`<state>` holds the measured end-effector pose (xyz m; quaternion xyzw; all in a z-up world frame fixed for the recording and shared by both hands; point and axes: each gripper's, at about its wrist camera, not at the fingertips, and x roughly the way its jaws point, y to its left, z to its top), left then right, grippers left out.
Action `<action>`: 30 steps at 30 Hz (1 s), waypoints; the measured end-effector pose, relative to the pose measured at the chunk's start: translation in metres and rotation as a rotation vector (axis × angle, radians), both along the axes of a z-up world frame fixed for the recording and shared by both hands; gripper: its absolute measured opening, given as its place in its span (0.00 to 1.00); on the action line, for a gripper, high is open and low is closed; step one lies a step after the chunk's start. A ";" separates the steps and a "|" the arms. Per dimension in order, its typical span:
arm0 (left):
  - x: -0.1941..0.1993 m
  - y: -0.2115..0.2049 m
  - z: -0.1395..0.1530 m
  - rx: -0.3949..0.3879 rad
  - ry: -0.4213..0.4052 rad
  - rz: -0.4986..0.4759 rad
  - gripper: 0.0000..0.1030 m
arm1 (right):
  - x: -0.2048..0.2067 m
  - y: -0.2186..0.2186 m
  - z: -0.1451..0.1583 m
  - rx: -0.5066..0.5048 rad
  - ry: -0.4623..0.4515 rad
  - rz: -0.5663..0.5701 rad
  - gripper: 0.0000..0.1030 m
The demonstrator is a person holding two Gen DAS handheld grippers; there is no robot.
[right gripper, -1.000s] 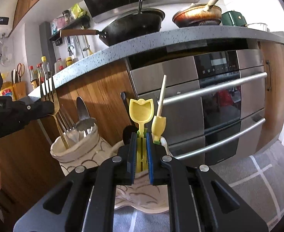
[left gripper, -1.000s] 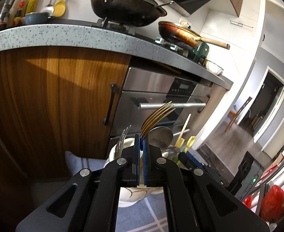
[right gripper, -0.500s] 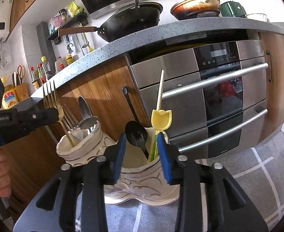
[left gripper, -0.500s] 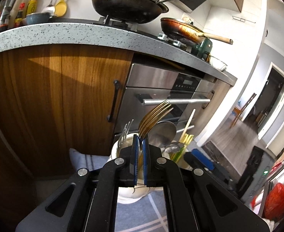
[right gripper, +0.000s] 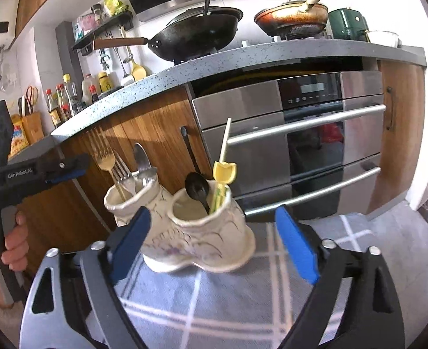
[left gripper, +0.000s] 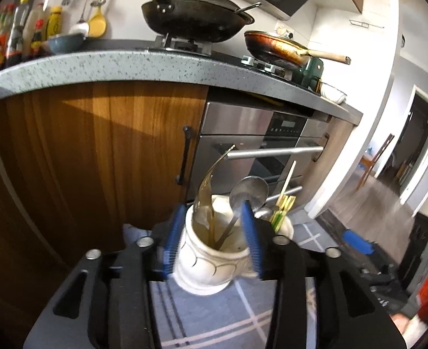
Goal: Organize utensils
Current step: 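Withdraw both open tools from the holder back over the cloth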
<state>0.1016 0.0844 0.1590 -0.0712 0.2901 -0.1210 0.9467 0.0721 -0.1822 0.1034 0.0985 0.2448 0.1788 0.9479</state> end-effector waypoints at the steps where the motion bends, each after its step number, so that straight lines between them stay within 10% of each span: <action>1: -0.004 0.000 0.001 0.010 -0.007 0.003 0.60 | -0.004 -0.004 0.001 -0.005 0.002 -0.001 0.89; 8: -0.041 -0.009 0.001 0.063 -0.051 -0.006 0.91 | -0.030 -0.042 0.000 -0.029 0.051 -0.068 0.95; 30: -0.073 -0.075 -0.132 0.145 0.198 -0.148 0.95 | -0.086 -0.037 -0.100 -0.312 0.261 0.016 0.93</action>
